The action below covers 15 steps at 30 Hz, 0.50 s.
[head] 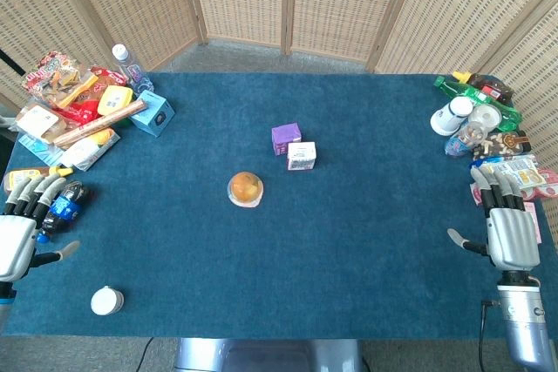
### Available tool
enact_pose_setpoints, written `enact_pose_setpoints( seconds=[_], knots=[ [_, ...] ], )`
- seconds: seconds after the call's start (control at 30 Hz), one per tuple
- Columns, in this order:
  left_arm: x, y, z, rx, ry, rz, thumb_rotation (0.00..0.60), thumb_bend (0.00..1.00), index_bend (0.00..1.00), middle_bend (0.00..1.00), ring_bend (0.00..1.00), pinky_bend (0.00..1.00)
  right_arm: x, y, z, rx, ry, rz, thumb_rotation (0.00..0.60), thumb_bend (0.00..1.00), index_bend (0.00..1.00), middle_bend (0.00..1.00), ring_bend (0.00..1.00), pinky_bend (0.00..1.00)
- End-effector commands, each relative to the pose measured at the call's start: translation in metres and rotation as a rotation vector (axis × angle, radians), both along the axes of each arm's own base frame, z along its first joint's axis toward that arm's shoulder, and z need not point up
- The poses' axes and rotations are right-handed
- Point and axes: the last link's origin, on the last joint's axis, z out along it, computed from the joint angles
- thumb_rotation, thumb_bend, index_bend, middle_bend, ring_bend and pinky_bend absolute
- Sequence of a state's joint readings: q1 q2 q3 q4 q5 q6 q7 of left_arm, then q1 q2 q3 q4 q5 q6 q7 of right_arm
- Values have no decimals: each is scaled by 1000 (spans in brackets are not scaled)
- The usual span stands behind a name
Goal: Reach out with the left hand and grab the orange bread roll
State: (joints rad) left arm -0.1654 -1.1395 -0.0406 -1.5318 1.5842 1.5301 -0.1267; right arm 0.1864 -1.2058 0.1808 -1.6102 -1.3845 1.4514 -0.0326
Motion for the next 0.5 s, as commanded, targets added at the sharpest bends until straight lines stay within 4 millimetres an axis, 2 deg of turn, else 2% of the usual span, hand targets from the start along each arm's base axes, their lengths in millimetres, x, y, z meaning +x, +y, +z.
enact_pose_setpoints(
  seconds=[0.03,0.3,0.5],
  knots=[
    [0,0,0,-2,1,1,600,76,0,0,0,0,0,0,0,1,1,0,600,0,0,0,0,0],
    [1,3,-4,-35,9,5,600,76,2,0,0,0,0,0,0,-4,-4,-4,600,0,0,0,0,0],
    [19,32,-19,-138,79,-33,600,77,25,0,0,0,0,0,0,-5,-6,-5,600,0,0,0,0,0]
  ],
)
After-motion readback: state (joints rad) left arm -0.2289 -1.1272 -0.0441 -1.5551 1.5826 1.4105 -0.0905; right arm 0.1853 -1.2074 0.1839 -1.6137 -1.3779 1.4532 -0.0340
